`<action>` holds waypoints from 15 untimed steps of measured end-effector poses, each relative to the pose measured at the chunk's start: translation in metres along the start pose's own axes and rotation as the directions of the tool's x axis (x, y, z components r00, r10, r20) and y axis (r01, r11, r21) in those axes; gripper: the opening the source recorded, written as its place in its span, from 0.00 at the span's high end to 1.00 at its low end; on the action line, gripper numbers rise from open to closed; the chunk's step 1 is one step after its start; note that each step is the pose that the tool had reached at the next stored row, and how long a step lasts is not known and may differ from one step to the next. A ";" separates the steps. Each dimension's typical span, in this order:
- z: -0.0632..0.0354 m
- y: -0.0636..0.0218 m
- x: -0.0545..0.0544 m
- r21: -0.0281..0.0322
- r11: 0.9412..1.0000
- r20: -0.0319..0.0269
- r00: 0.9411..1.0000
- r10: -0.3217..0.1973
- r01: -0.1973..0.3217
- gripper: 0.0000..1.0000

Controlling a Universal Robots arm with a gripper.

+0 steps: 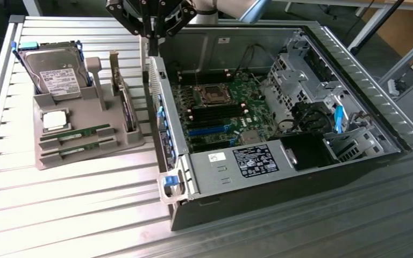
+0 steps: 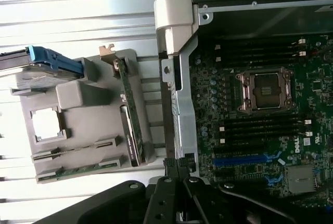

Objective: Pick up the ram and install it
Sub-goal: 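Reach for the ram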

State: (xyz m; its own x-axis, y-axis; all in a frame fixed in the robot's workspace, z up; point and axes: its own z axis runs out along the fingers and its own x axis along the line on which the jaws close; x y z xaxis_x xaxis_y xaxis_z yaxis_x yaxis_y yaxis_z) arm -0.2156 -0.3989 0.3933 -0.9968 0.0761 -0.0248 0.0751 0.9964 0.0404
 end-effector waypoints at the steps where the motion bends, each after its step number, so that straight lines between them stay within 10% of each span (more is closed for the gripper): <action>1: 0.0000 -0.0001 0.001 0.000 1.000 0.000 1.000 0.000 0.000 0.91; 15: -0.0004 -0.0011 0.015 0.000 1.000 0.000 1.000 0.000 0.000 0.91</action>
State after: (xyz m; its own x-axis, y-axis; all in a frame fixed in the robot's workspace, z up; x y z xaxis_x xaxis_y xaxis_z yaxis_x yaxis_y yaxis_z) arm -0.2308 -0.3989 0.3933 -0.9968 0.0761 -0.0248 0.0751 0.9964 0.0404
